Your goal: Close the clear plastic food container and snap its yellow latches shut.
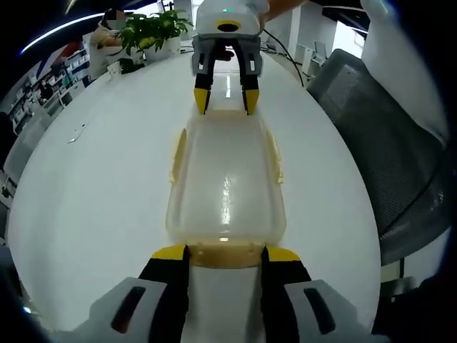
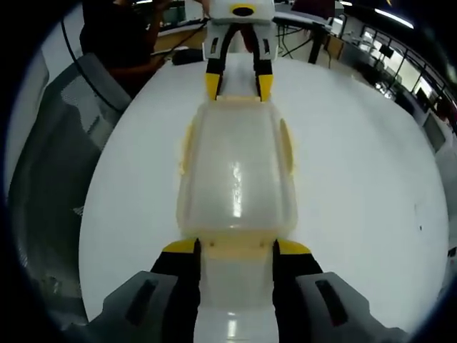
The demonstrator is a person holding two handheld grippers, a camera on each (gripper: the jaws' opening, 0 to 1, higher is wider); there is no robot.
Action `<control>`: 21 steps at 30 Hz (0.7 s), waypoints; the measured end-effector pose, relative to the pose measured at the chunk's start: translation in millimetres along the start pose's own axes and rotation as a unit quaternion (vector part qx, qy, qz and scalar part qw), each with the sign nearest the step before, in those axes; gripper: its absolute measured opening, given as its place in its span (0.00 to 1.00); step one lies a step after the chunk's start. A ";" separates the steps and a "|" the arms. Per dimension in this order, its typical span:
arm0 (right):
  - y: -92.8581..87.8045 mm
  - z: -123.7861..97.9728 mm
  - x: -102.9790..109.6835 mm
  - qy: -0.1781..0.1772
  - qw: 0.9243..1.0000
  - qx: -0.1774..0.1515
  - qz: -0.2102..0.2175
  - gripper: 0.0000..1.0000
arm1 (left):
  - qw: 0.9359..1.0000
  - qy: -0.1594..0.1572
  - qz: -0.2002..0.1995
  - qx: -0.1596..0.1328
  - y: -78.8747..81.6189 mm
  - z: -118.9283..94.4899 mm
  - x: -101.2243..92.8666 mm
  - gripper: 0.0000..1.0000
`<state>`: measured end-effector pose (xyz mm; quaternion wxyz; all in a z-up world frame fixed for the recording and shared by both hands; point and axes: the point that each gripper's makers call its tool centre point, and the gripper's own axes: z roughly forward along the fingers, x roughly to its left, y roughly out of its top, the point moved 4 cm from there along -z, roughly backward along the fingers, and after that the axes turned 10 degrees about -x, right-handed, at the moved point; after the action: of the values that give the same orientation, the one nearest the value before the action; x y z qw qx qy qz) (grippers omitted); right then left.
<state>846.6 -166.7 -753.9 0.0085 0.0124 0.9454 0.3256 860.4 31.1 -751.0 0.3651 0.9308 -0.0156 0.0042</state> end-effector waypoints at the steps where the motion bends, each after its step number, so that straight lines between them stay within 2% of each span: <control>1: 1.1 0.3 0.1 -0.001 1.000 0.005 0.000 0.36 | 1.000 0.002 -0.009 0.006 0.1 -0.9 0.0 0.33; 5: 2.9 -3.6 0.3 -0.004 1.000 0.027 -0.015 0.36 | 1.000 0.004 -0.011 0.010 7.0 -5.4 -3.1 0.33; 12: 11.5 -21.7 3.3 -0.003 1.000 0.021 -0.011 0.36 | 1.000 0.008 -0.012 0.013 22.8 -20.9 -6.9 0.33; 21: 28.6 -56.6 4.5 -0.005 1.000 0.013 -0.022 0.36 | 1.000 0.016 0.000 0.019 56.6 -43.7 -8.9 0.33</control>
<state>841.2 -178.9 -691.7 0.0205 -0.0070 0.9496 0.3126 849.9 19.5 -680.8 0.3473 0.9375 -0.0092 0.0197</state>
